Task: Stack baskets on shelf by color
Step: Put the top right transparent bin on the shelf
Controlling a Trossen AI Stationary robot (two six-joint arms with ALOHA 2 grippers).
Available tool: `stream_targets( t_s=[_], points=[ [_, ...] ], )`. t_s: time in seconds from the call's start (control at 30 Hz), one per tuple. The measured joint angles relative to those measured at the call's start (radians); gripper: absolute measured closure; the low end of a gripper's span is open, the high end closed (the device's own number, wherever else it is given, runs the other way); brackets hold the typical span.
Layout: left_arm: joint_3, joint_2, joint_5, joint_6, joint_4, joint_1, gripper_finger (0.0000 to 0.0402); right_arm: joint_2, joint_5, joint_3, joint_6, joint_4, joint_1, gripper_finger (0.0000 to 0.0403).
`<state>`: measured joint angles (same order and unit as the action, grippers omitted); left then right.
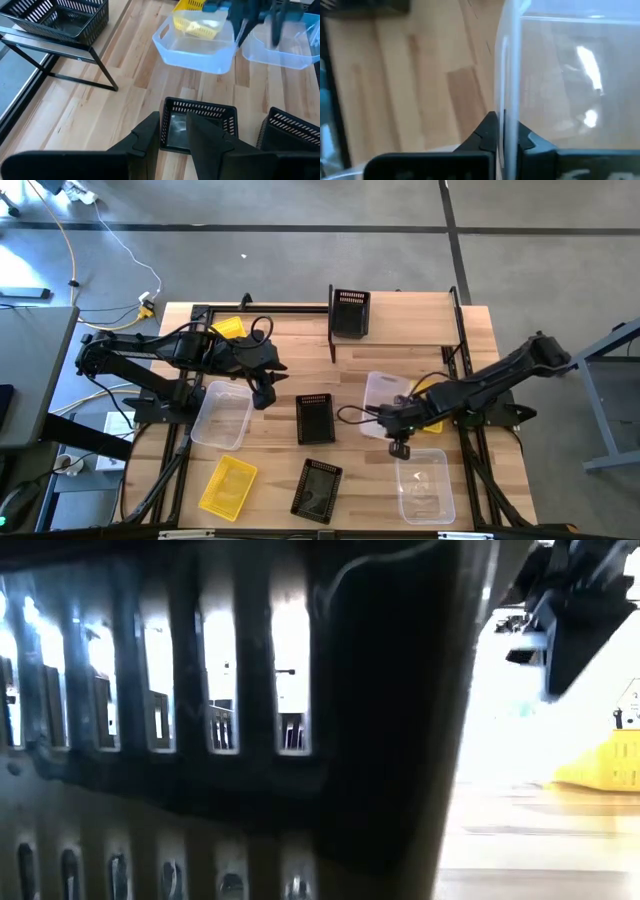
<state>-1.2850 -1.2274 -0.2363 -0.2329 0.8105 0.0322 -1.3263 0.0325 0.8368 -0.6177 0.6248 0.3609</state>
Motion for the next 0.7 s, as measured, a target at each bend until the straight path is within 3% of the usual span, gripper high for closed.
stream_targets(
  t_s=[0.33,0.7],
  points=[
    [0.0,0.0,0.0,0.014,0.0,0.0,0.0316,0.21,-0.114,0.0,-0.074,-0.022,0.047,0.0402],
    [0.0,0.0,-0.002,0.019,0.0,0.0,0.0316,0.407,-0.213,0.0,-0.023,-0.023,0.047,0.0403]
  ],
)
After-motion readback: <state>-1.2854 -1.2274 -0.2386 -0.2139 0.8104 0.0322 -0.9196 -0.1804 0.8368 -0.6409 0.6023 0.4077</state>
